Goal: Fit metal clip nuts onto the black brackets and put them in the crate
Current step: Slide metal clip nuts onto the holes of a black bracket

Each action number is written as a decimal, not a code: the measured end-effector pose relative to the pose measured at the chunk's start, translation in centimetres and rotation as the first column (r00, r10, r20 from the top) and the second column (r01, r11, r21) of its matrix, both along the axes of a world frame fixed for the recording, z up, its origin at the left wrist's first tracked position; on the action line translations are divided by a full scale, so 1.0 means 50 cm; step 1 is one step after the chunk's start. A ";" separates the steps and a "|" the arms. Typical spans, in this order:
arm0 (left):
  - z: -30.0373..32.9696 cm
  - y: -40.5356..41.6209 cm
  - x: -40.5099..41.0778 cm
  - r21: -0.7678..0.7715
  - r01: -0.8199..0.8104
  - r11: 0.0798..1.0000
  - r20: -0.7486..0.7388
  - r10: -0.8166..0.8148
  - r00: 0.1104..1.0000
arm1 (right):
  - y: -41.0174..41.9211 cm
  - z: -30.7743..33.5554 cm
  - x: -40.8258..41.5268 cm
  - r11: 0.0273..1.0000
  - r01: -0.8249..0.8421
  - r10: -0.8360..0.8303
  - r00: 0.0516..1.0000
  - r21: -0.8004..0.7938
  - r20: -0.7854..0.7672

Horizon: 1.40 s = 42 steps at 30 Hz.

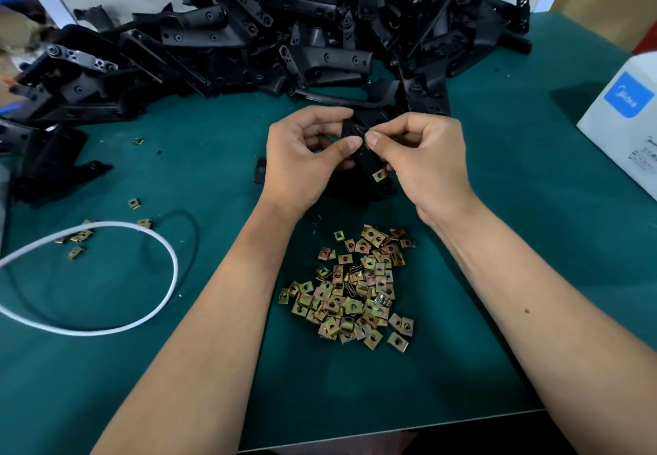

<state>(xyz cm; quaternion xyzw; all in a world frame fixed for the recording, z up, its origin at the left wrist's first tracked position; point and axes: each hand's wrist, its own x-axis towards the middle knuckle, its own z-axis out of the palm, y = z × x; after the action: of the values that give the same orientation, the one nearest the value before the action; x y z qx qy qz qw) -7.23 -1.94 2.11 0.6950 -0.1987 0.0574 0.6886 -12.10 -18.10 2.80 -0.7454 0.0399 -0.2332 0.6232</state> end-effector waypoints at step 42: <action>-0.003 -0.020 -0.013 0.279 0.098 0.955 0.053 -0.117 0.992 | -0.036 0.007 0.012 0.982 -0.065 0.058 0.997 -0.178 -0.043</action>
<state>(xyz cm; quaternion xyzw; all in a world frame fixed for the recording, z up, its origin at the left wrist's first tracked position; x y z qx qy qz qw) -7.89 -2.95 1.95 0.7698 -0.2660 0.0155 0.5800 -11.53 -19.88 3.16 -0.8038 0.0074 -0.2023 0.5595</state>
